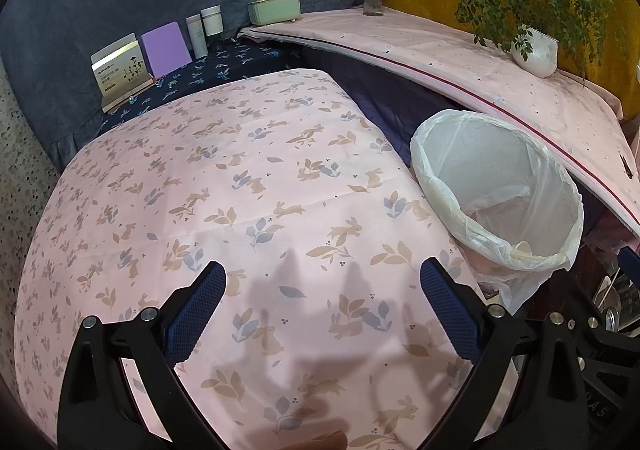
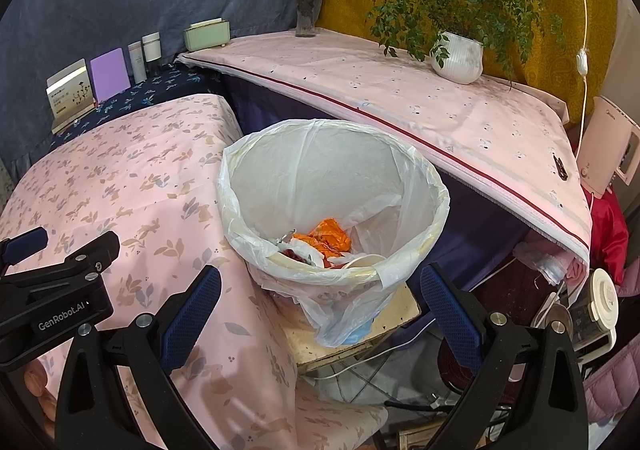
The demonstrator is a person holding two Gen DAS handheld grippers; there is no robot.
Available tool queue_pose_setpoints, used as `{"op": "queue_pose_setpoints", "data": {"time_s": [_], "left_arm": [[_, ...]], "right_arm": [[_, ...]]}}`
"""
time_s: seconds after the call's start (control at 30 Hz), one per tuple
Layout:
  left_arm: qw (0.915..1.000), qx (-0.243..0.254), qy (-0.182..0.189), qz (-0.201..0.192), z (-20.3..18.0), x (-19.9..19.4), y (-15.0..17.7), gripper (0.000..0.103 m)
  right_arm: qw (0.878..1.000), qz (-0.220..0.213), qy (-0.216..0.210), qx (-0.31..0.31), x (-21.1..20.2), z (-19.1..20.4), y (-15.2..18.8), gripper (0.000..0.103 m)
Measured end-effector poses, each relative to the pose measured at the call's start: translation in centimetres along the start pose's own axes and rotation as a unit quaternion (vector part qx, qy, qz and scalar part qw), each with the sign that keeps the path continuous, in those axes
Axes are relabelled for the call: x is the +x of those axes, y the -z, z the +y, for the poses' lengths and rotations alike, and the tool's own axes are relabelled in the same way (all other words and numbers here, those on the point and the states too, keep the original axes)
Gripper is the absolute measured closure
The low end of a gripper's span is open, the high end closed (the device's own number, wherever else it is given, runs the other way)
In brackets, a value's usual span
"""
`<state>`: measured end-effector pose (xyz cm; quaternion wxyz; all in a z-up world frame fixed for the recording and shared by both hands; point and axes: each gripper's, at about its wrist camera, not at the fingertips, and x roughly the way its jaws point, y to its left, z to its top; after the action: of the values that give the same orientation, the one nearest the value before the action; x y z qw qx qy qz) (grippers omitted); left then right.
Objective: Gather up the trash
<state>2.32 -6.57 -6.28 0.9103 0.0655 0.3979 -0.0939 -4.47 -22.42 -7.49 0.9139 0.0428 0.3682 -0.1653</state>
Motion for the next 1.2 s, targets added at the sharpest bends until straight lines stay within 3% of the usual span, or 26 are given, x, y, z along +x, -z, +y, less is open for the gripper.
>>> {"op": "queue_pose_setpoints", "data": {"time_s": [1.2], "left_arm": [[1.0, -0.001, -0.005, -0.001, 0.0, -0.09, 0.27, 0.01]], "right_arm": [[1.0, 0.0, 0.001, 0.0, -0.05, -0.03, -0.02, 0.007]]}}
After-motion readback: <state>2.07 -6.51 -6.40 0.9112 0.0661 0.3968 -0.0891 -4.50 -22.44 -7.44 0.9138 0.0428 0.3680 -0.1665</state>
